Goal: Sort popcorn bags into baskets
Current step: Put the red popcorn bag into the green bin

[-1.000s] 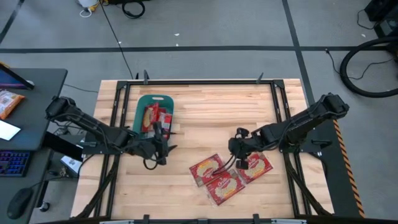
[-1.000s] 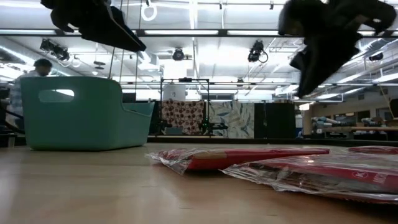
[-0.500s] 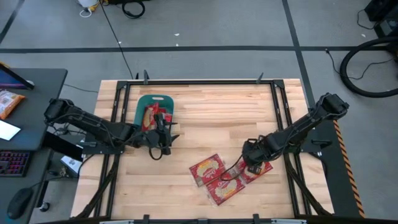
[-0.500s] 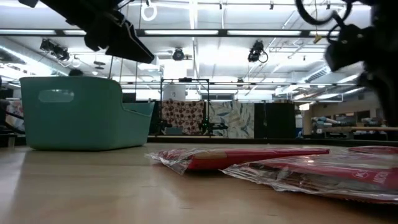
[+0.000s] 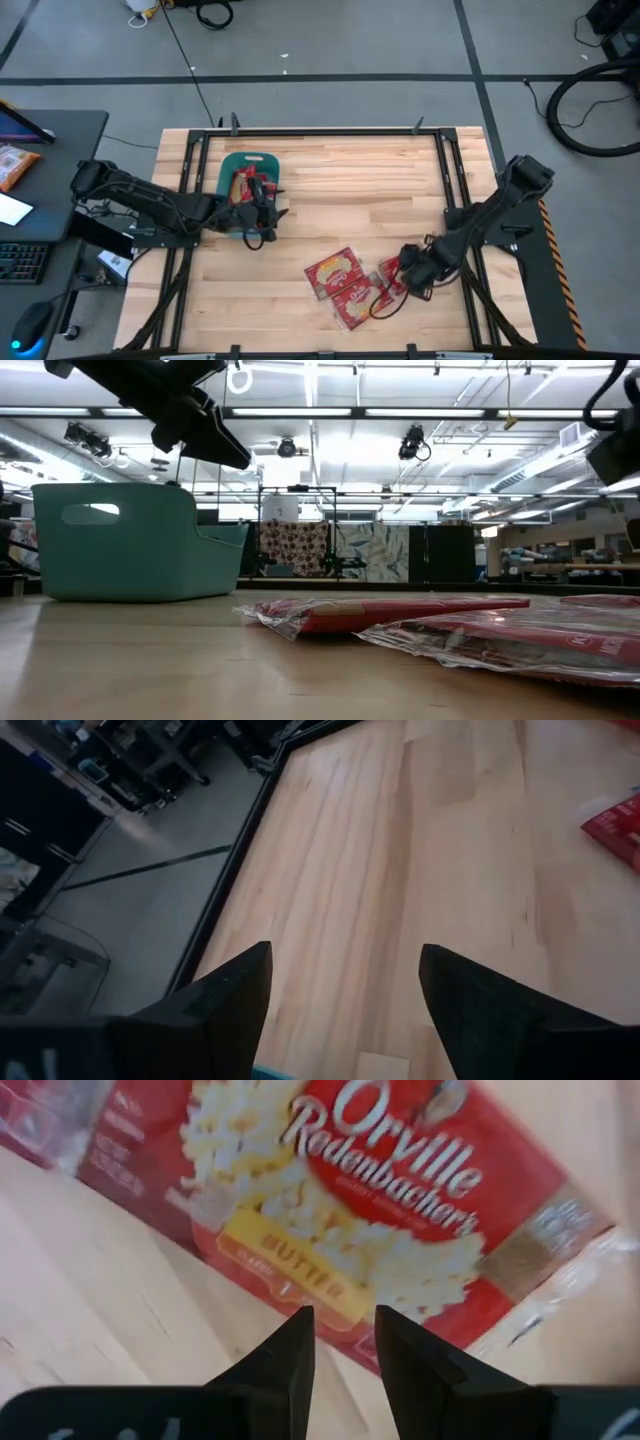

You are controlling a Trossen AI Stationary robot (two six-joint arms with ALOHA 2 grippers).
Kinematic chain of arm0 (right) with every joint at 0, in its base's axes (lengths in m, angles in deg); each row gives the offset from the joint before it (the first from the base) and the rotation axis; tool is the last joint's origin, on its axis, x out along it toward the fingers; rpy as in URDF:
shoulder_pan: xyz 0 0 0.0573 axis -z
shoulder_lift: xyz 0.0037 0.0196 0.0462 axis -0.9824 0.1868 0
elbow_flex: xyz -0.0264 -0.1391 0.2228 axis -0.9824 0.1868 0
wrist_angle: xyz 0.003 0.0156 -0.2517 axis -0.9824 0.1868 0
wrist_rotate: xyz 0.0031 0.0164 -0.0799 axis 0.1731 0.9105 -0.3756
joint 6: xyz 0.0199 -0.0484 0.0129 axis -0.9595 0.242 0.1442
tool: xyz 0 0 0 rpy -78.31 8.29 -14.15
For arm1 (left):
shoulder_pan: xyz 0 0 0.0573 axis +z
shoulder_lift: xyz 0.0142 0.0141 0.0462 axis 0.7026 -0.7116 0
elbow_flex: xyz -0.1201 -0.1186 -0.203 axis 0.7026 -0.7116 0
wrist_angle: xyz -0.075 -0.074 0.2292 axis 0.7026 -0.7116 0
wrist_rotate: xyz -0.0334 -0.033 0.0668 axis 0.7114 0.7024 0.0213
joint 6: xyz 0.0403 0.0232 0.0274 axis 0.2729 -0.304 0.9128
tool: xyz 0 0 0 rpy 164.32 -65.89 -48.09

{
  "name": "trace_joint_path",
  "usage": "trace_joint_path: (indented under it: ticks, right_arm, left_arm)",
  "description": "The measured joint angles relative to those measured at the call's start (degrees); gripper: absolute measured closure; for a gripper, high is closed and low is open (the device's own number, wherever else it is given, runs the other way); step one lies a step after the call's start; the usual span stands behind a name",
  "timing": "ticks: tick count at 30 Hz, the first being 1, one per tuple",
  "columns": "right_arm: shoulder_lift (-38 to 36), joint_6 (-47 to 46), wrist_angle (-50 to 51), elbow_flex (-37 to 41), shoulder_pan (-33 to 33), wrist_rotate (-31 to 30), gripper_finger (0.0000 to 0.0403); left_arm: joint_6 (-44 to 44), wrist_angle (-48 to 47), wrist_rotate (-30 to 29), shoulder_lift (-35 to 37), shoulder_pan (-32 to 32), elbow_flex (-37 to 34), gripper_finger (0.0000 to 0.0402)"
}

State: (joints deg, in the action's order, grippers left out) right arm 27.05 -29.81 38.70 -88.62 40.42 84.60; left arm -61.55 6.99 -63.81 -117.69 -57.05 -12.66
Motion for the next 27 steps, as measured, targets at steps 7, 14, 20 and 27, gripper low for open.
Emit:
trace_joint_path:
  ticks: [7,14,20,27]
  right_arm:
    - [9.43,1.31,4.29,-9.08,-2.79,-0.48,0.0290]
    - [18.27,7.12,8.84,-15.66,-7.23,-6.98,0.0290]
    - [23.60,8.07,10.45,-18.59,-9.80,-7.61,0.0290]
    - [27.02,8.07,12.57,-19.79,-10.47,-11.97,0.0290]
  left_arm:
    - [3.01,2.28,1.44,0.00,1.75,0.00,0.0143]
    - [4.43,4.60,7.67,0.00,3.66,0.00,0.0143]
    - [5.04,4.76,8.79,0.00,4.83,0.00,0.0143]
    - [5.90,5.89,11.16,0.00,6.18,0.00,0.0143]
